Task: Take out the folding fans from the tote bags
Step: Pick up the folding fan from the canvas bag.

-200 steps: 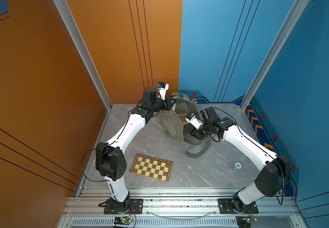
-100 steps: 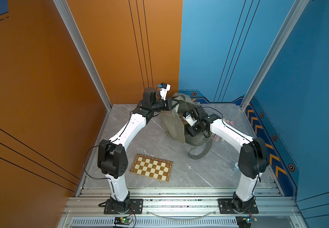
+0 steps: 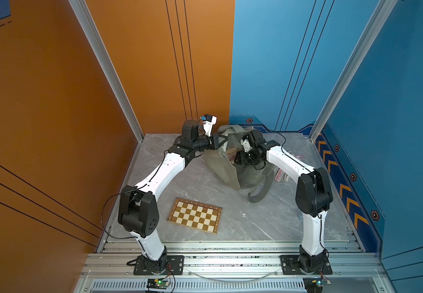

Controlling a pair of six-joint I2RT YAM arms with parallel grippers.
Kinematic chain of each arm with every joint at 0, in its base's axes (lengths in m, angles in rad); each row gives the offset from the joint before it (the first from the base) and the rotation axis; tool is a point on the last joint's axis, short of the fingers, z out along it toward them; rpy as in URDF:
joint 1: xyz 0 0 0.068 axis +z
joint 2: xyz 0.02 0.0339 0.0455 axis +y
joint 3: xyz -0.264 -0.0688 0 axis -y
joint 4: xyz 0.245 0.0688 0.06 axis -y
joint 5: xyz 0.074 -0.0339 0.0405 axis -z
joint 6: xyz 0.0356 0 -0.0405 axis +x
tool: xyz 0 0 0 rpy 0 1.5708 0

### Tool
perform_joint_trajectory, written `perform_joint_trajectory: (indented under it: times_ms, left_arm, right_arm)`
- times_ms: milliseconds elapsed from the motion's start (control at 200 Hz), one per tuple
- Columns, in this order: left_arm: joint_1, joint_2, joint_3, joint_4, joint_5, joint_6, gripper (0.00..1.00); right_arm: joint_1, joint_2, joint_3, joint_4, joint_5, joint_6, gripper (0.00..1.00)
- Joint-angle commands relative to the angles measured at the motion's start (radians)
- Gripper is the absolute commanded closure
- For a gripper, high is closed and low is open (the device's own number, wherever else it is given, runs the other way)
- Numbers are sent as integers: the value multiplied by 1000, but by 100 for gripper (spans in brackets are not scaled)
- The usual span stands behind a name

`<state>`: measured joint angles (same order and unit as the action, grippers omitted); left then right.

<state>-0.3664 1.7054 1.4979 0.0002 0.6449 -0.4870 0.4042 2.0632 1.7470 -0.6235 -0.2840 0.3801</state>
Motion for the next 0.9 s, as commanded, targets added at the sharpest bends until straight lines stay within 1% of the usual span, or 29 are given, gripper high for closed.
perform_joint_trajectory:
  times_ms: [0, 130, 180, 305, 431, 511, 686, 896]
  left_arm:
    - [-20, -78, -29, 17, -16, 31, 100]
    - [-46, -126, -78, 0, -67, 52, 100]
    - [-51, -140, -97, 1, -80, 52, 100]
    - [-64, -165, -125, -14, -102, 61, 100]
    - [-87, -174, -138, -68, -127, 92, 100]
    - [-116, -180, -168, -104, -164, 119, 100]
    - [-189, -189, -221, -154, -241, 131, 100]
    - [-202, -263, -351, -106, -311, 77, 100]
  right_arm:
    - [-16, 62, -2, 39, -69, 223, 35]
    - [-22, 109, -9, 82, -102, 334, 35]
    - [-24, 124, -11, 88, -107, 353, 35]
    - [-22, 138, -19, 87, -100, 368, 35]
    - [-24, 147, -34, 82, -76, 378, 35]
    - [-24, 158, -35, 78, -62, 378, 35]
    - [-27, 187, -37, 93, -34, 396, 35]
    - [-25, 220, -18, 111, -35, 405, 36]
